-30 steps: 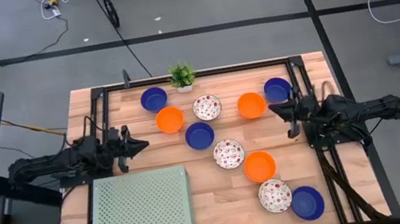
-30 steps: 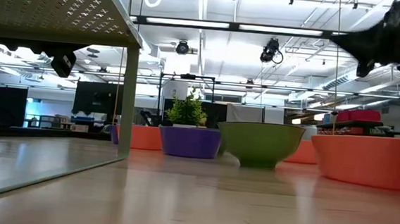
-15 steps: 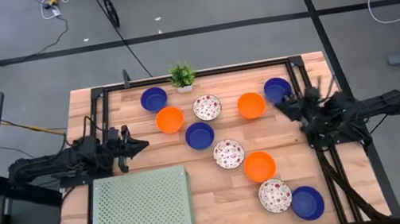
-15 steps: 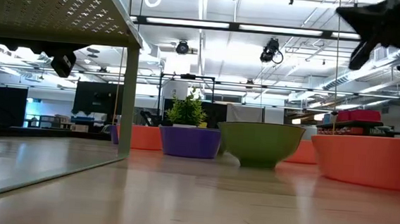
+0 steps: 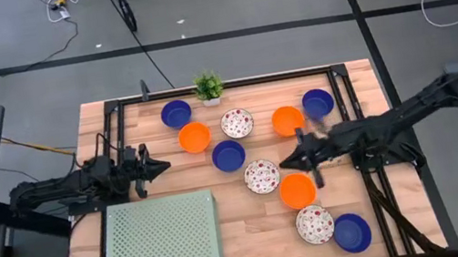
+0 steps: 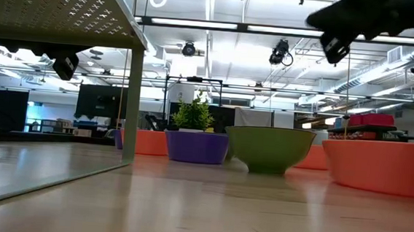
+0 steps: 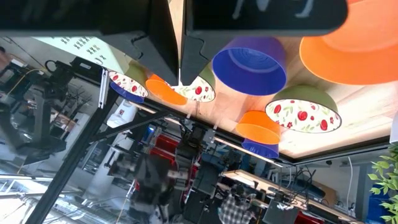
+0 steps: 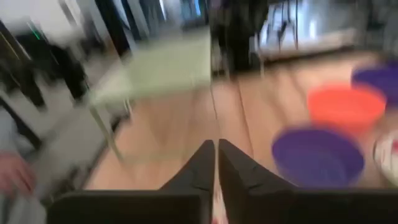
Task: Pick & Place Mini bowls
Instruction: Put the white bowl on the shelf
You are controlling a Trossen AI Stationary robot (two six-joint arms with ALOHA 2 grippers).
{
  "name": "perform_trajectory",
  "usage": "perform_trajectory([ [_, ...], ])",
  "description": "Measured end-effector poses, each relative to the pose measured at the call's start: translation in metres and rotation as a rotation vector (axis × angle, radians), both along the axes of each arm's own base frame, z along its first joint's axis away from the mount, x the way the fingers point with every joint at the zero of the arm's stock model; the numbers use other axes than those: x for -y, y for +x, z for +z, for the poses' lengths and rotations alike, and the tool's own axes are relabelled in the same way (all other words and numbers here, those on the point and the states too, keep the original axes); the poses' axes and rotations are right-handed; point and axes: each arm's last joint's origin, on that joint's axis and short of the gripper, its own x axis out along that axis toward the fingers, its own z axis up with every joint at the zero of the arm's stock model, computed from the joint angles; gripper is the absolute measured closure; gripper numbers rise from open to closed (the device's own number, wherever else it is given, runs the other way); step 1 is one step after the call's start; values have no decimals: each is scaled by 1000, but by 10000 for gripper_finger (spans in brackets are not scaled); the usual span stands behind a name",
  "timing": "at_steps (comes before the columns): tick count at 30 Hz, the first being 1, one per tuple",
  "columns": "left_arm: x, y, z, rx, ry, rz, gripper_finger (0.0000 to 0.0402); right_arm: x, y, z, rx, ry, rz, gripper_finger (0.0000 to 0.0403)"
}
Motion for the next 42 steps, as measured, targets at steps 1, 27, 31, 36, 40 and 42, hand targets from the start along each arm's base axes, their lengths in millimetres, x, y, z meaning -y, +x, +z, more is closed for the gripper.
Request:
perform_trajectory([
  [1, 0, 0, 0, 0, 0, 0, 381, -4, 7, -1, -63, -11, 8, 359],
  [27, 0, 0, 0, -1, 0, 0, 381, -53, 87, -66, -621, -445, 112, 242],
  [31, 0, 0, 0, -1, 0, 0, 381, -50, 91, -73, -634, -459, 108, 259],
  [36, 0, 0, 1, 7, 0, 0, 381, -44, 95, -76, -638, -462, 98, 305],
  [40, 0, 0, 1, 7, 0, 0, 381, -42, 95, -76, -637, -473, 101, 355],
  [42, 0, 0, 1, 7, 0, 0, 381, -42, 96, -76, -631, -500, 110, 382],
])
